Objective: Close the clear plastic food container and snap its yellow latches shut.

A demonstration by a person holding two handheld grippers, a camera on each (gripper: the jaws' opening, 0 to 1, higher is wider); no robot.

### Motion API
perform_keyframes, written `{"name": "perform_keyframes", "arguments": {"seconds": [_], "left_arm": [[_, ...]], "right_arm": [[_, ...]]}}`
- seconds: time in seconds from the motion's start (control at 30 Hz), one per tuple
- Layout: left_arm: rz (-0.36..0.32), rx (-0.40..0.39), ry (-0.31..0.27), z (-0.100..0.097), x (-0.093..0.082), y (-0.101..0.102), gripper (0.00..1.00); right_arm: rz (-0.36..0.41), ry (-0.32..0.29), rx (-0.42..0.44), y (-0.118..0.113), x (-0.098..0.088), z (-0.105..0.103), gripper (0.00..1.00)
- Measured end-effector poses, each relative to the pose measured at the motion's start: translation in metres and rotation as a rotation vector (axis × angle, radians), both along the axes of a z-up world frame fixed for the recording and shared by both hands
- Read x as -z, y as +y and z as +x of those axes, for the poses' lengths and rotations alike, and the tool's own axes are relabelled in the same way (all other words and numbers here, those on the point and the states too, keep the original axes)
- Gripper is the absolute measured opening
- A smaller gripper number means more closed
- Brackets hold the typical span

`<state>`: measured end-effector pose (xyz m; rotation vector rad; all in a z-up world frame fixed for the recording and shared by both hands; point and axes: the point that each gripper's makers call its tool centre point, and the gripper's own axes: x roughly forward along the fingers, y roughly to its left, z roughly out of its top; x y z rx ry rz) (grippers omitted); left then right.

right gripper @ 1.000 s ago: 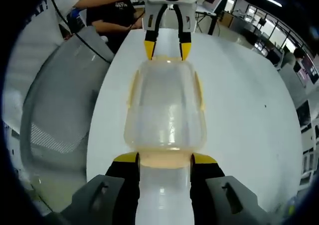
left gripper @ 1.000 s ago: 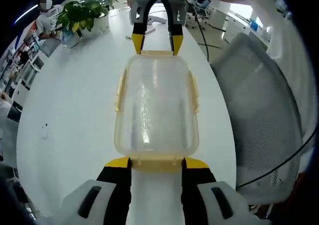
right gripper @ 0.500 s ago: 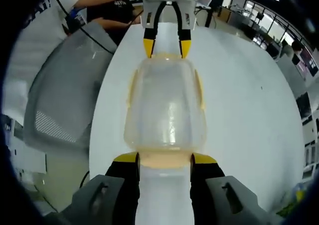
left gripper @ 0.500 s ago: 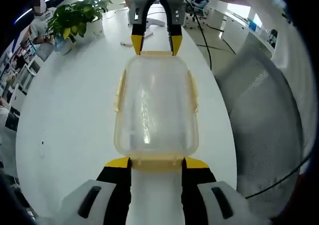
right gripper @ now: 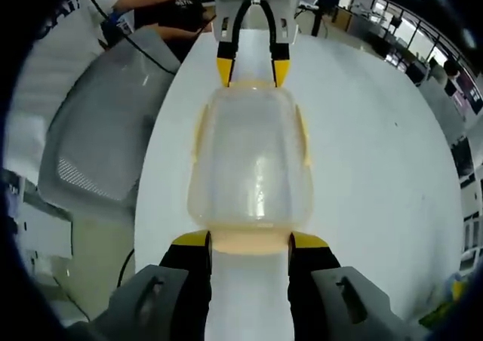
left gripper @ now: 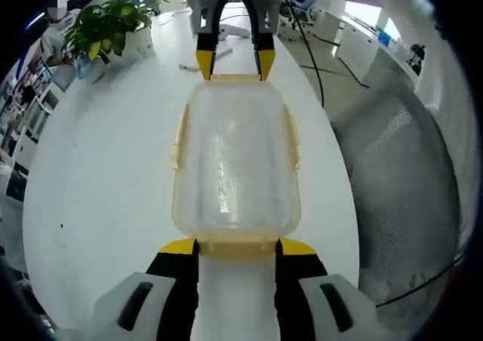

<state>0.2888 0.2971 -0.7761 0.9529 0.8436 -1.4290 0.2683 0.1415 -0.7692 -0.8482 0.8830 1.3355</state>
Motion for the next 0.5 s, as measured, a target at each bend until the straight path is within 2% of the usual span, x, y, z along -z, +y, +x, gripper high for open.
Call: {"name": "perform_keyframes", "arguments": {"seconds": [0.5], "left_arm": [[0.013,-0.020,0.030,-0.0009,0.0040,0.0006,0.34]], "right_arm": [[-0.008,0.022,-0.022,-0.0012,0.0087,0.0024,0.36]]}}
